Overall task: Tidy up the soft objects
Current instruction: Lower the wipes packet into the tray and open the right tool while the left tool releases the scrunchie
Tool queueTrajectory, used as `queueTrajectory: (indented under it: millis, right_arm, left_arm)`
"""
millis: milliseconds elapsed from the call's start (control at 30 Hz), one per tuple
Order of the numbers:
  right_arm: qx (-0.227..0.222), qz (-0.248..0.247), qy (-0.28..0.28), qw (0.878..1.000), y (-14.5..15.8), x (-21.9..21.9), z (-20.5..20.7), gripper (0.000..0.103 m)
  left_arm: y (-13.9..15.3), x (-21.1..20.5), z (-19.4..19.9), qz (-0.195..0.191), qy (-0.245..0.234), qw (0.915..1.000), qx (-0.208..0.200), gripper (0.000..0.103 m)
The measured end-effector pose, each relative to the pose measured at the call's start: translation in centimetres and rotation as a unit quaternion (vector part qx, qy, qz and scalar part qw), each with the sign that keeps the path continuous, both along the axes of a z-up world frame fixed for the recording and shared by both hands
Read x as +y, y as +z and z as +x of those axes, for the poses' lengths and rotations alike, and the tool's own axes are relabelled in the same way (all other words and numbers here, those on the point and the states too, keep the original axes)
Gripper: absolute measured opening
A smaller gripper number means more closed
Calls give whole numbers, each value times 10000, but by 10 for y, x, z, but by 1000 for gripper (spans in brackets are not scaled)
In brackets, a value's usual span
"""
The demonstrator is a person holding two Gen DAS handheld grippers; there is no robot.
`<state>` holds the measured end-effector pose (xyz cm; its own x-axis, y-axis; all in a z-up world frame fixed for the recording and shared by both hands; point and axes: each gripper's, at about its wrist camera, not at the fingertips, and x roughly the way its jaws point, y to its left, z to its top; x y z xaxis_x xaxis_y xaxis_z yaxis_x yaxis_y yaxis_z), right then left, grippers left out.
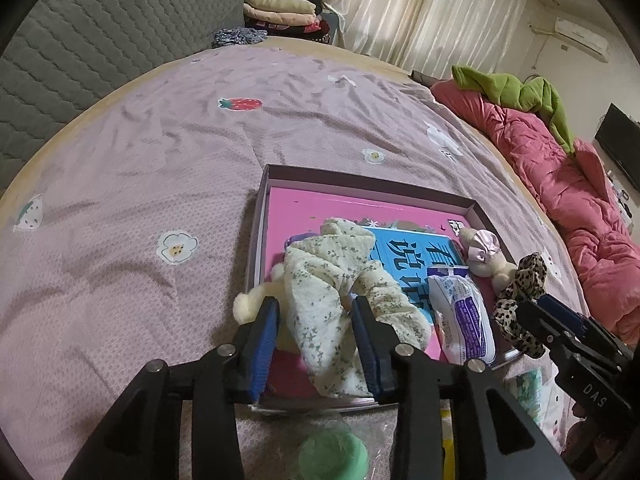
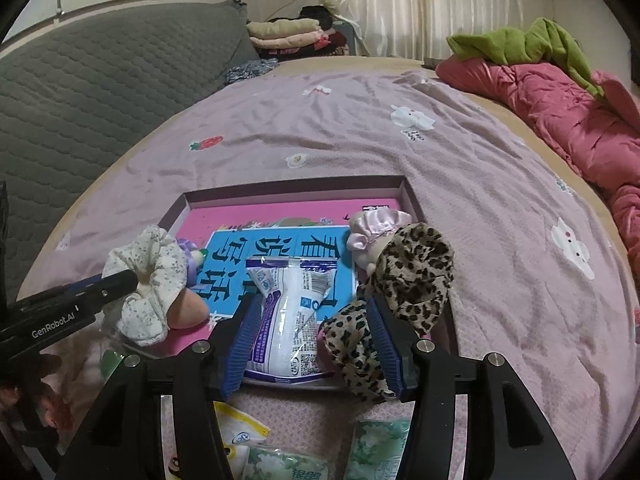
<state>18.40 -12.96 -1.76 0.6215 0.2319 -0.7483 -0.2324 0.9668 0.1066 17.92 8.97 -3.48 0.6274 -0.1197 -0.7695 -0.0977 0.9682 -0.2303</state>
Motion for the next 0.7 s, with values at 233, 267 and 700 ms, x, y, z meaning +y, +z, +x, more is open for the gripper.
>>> queueTrajectory:
  millis: [233, 267, 700]
  right_arm:
    - [-25, 22, -9, 10000, 4, -1, 0, 57]
    - [-32, 9, -11, 10000, 4, -1, 0, 57]
    - [-76, -65, -95, 9999, 10, -8, -5, 57]
  left_arm:
    - [3, 3, -1, -32, 20, 10000, 2, 41]
    - [4, 3, -2, -29, 21, 10000, -3, 41]
    - [12, 2, -5, -23, 5, 10000, -28, 41]
